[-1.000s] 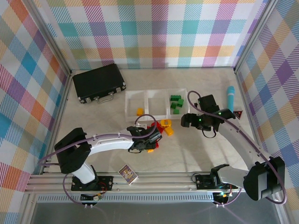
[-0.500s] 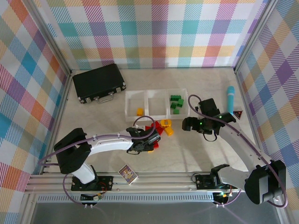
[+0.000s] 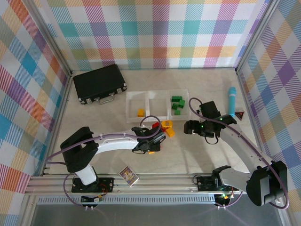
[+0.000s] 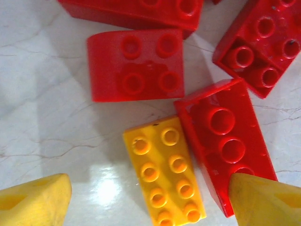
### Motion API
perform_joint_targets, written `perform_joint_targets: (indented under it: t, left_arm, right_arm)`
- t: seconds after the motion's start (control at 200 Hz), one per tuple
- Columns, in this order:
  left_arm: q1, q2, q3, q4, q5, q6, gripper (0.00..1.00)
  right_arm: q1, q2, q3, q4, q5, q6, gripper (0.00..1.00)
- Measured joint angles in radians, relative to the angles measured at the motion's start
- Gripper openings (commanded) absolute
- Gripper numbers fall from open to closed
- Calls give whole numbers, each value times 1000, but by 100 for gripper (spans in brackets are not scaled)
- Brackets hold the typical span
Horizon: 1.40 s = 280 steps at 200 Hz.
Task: Sort the legos into containers by color
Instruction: Rotate the lego at the bottom-center of the table, then pick up the lego from the middle-left of the table.
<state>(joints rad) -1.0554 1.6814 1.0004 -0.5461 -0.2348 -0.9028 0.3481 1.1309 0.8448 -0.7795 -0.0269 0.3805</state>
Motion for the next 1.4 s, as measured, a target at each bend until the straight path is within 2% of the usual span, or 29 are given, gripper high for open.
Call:
perform_joint_targets:
  t: [0.44, 0.67, 0.86, 0.96, 1.085, 1.4]
  left_arm:
    - [0, 19, 9, 64, 31, 12, 88]
    - [-1, -187, -126, 77, -10, 21, 93]
    - [-4, -293, -137, 70, -44, 32, 97]
    - [-4, -292, -139, 56, -48, 26, 94]
    - [-4, -254, -140, 51, -45, 4, 86]
    - [-4, -134, -140, 66, -8, -27, 85]
  right_arm:
    - [0, 0, -15, 1, 0, -3, 88]
    - [0, 0, -15, 1, -1, -3, 88]
    - [0, 0, -15, 1, -1, -3, 88]
    - [0, 0, -15, 1, -2, -3, 88]
    - [0, 0, -15, 1, -8, -2, 88]
    - [0, -14, -15, -1, -11, -3, 88]
